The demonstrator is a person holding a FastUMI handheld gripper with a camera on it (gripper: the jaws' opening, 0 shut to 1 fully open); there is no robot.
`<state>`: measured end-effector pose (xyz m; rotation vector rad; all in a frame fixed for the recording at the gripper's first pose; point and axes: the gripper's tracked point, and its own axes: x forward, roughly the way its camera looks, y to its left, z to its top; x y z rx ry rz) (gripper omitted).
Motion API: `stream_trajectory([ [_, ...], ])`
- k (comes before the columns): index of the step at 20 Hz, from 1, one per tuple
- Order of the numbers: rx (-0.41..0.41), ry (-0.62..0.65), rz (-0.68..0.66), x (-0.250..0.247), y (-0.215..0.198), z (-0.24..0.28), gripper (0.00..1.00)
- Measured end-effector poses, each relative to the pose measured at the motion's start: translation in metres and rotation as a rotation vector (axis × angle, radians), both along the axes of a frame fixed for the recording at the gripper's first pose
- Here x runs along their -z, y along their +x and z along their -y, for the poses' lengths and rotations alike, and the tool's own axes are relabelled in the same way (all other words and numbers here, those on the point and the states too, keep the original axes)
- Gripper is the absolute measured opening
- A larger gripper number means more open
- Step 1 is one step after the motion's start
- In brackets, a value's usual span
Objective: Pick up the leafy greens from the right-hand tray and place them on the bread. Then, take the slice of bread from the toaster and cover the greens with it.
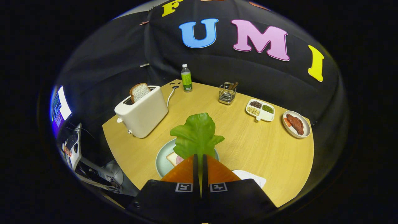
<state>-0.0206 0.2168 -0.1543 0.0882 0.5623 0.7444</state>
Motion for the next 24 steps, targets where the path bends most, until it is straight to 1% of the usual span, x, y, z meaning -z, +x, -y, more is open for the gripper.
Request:
stream_trajectory([
  [3,-0.036,-0.039,-0.031,0.016,-0.005,-0.024,0.05],
  [7,-0.045,-0.085,-0.096,0.044,-0.008,-0.049,0.05],
  [14,-0.032,-0.141,-0.171,0.078,-0.001,-0.067,0.05],
  [20,-0.026,-0.155,-0.220,0.093,0.002,-0.077,0.06],
  [21,-0.021,-0.166,-0.233,0.098,0.003,-0.077,0.07],
  [23,-0.013,-0.196,-0.252,0.107,0.003,-0.076,0.15],
  [24,-0.012,-0.204,-0.256,0.109,0.001,-0.075,0.28],
])
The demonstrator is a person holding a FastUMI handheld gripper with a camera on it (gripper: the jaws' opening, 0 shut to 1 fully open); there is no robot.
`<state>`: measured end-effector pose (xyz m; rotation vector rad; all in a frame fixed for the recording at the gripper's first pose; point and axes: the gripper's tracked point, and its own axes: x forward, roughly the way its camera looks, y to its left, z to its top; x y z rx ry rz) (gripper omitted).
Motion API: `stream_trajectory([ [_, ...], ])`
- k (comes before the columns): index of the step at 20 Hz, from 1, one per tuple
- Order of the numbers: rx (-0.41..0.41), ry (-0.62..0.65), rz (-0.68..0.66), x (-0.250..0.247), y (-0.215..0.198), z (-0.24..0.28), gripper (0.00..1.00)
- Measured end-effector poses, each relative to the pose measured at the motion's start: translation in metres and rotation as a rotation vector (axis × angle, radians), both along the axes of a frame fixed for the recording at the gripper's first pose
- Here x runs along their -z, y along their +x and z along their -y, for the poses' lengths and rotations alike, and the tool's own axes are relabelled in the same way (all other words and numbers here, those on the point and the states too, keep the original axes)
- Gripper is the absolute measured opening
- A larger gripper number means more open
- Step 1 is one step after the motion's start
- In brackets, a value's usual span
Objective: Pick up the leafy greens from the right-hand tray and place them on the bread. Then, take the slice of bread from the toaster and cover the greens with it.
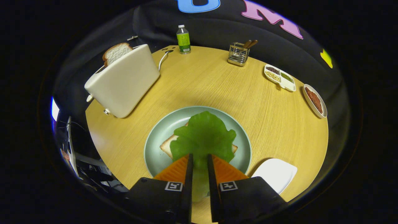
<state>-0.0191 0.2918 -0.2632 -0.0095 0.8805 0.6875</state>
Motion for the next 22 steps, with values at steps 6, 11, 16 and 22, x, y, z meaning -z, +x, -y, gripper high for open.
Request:
stream_trajectory([
  [6,0.033,0.067,0.055,-0.020,0.003,0.000,0.76],
  [11,0.106,0.194,0.172,-0.078,0.014,0.008,0.82],
  [16,0.125,0.287,0.345,-0.168,0.028,0.007,0.82],
  [22,0.046,0.383,0.546,-0.287,0.017,-0.049,0.83],
])
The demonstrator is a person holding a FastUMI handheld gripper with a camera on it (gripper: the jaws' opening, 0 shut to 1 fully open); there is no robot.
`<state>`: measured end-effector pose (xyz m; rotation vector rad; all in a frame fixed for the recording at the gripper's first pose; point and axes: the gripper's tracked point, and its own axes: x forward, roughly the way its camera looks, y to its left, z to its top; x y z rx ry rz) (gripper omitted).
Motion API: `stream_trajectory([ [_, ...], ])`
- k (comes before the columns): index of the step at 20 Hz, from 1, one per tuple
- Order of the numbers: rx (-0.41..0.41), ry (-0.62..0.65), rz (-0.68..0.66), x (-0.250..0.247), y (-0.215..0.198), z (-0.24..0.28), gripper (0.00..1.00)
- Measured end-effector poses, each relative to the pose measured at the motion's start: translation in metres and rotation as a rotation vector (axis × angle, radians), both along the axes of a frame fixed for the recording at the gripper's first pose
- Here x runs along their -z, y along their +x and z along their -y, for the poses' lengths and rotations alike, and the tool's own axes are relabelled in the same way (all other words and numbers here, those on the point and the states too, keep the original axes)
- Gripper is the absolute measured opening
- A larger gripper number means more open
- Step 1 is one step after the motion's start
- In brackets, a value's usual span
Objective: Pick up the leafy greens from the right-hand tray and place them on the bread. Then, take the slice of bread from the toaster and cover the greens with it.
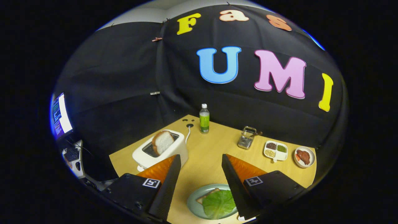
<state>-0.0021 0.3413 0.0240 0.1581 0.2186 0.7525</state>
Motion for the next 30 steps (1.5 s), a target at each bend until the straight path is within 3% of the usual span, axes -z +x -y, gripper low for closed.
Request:
stream_trajectory([
  [6,-0.082,0.019,0.006,-0.037,-0.014,-0.075,0.79],
  [14,-0.118,-0.016,-0.082,-0.010,-0.007,-0.145,0.79],
  [22,-0.076,-0.001,-0.265,0.030,0.016,-0.189,0.83],
  [27,-0.030,-0.032,-0.303,0.046,0.031,-0.209,0.83],
  [29,0.021,-0.085,-0.327,0.065,0.039,-0.205,0.75],
  [30,0.037,-0.106,-0.344,0.072,0.040,-0.204,0.66],
])
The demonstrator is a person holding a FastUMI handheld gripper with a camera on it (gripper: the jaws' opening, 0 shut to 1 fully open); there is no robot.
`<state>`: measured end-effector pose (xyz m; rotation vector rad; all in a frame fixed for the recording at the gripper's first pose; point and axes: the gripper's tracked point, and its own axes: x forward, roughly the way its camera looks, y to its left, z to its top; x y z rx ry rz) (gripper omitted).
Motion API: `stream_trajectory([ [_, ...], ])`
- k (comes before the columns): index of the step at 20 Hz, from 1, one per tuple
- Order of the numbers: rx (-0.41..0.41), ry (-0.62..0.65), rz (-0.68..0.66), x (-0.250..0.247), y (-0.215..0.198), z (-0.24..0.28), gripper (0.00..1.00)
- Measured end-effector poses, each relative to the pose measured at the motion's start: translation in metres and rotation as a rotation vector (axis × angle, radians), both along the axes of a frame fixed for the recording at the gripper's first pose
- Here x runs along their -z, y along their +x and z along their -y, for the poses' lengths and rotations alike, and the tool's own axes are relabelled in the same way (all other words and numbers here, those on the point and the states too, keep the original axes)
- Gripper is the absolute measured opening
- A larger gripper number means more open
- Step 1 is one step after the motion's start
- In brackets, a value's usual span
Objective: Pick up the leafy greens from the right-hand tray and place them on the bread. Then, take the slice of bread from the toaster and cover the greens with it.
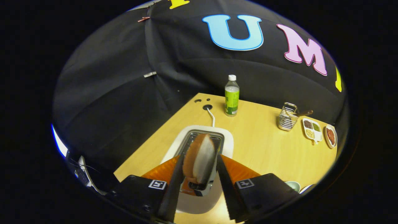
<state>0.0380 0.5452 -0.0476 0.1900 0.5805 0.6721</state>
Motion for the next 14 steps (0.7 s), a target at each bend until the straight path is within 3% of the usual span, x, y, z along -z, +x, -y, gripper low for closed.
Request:
stream_trajectory([
  [1,0.023,-0.003,0.017,-0.001,0.004,0.003,0.60],
  [4,0.016,-0.009,-0.005,0.003,0.002,0.000,0.17],
  [9,0.010,0.014,0.020,-0.009,-0.004,0.003,0.12],
  [14,0.038,0.131,0.071,-0.055,-0.001,0.028,0.12],
])
